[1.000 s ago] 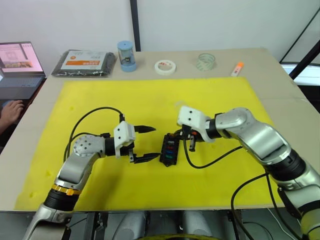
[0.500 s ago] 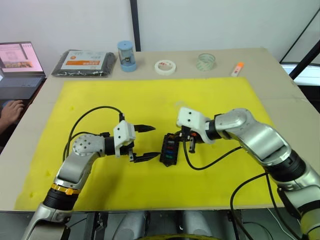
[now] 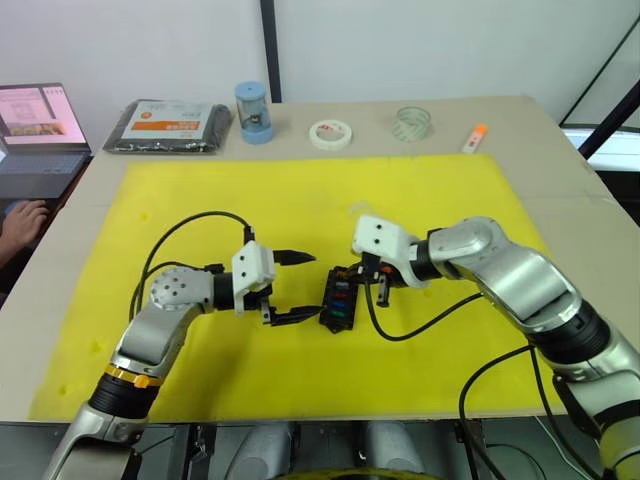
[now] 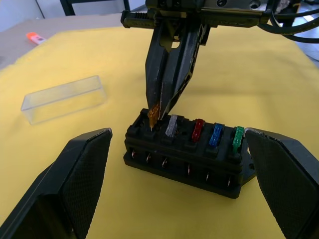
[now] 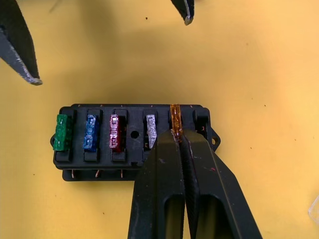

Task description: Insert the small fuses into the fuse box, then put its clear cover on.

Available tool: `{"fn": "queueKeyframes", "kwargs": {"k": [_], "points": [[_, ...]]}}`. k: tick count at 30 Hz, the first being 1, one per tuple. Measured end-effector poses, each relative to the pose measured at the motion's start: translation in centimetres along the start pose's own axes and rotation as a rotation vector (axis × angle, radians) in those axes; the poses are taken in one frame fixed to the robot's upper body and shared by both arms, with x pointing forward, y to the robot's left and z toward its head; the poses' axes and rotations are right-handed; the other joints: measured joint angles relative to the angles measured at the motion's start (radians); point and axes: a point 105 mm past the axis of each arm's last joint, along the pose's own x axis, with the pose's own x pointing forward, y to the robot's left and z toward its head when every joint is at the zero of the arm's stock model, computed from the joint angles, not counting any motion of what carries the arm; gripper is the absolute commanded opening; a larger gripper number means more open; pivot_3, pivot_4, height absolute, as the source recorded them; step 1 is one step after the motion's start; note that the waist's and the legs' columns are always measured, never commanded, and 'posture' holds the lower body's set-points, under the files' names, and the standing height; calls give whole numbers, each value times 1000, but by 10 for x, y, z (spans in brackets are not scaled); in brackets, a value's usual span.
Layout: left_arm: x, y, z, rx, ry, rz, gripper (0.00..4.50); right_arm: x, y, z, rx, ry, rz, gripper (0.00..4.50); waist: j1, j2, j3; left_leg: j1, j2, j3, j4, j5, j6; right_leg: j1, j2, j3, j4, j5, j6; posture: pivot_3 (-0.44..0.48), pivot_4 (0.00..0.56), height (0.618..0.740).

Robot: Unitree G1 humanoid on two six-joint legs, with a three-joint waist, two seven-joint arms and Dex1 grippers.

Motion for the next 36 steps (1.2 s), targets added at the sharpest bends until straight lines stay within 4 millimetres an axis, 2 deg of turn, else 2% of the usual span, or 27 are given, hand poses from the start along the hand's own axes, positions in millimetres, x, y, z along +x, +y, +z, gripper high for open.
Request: {"fn": "queueKeyframes", "kwargs": {"k": [29,36], "points": [[1,-2,4,45,1,-7,4453,3,-1,-2,22,22,4,0,0,0,0,0,0,0,0,0,0,0,0,0,0,0,0,0,150,740],[-1,-6,-2,49,30,-14,4453,3,2,-3,57,11,-1,0,0,0,0,0,0,0,0,0,0,0,0,0,0,0,0,0,150,740]]}}
